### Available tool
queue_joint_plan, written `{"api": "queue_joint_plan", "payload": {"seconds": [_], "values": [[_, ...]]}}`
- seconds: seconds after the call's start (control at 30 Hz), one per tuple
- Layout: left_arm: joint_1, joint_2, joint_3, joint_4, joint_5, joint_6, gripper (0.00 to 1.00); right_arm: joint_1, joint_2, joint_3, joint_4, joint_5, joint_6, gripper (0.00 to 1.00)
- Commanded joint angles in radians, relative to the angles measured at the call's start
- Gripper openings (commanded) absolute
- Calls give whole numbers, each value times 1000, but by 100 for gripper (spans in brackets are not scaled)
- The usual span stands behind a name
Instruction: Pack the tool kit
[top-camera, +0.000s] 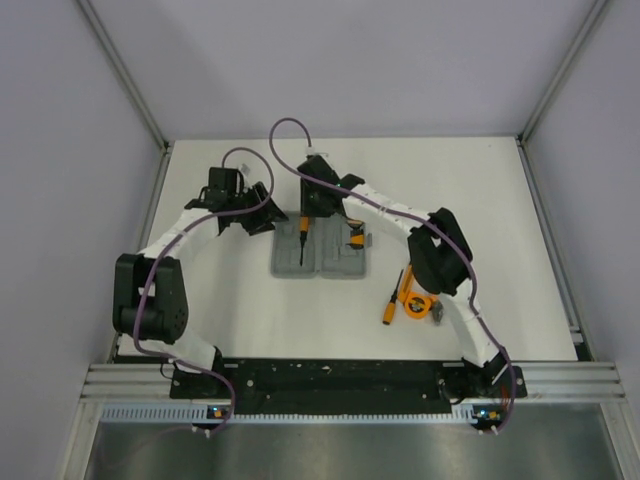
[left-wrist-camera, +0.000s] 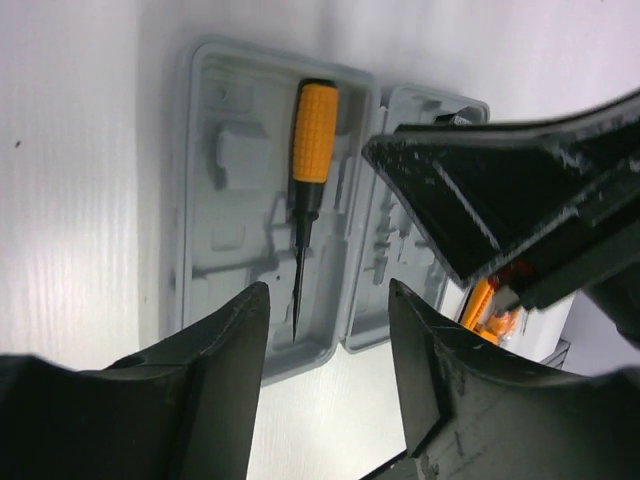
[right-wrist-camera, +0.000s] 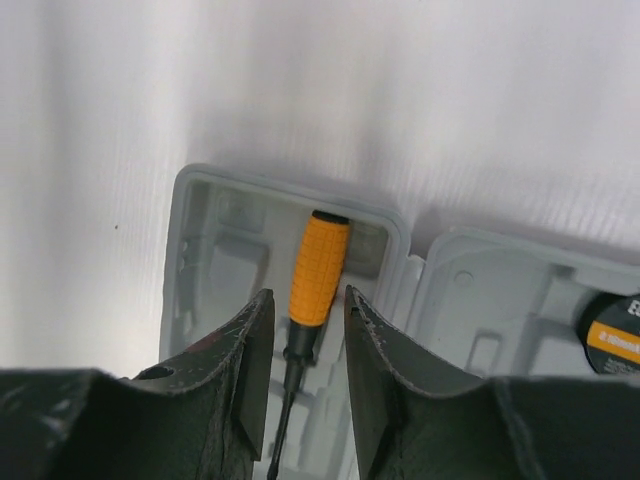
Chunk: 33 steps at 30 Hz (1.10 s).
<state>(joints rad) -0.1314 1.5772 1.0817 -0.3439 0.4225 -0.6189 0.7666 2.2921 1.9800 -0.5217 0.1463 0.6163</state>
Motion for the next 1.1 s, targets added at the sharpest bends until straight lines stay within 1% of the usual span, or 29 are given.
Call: {"api": "queue_joint_plan", "payload": {"seconds": [0.0,0.1,0.2,0.23,0.47,0.53,0.7,0.83,0.9,1.07], "values": [[-13,85,78,157,73,-27,52,17,-126,-62,9,-7,-29,32],[-28,156,128,189,84,-22,46,20,-187,-174,61,-57,-56,30],[-42,220,181,204,104,-1,41,26,-270,-337,190,-129,-90,29],[-46,242,197,206,108,10,41,28,-285,-378,224,-142,-101,29],[-65,339,254,158,73,30,39,46,-333,-500,363,-231,-141,28],[-73,357,261,143,58,33,39,51,-330,-515,393,-257,-141,27],[-89,395,267,91,24,56,39,65,-303,-510,402,-283,-136,26],[-99,408,259,60,-21,36,36,71,-275,-489,381,-290,-121,22],[-100,405,248,57,-27,28,35,74,-266,-487,374,-292,-115,20],[-102,406,241,56,-34,30,33,76,-247,-487,347,-287,-116,12]]}}
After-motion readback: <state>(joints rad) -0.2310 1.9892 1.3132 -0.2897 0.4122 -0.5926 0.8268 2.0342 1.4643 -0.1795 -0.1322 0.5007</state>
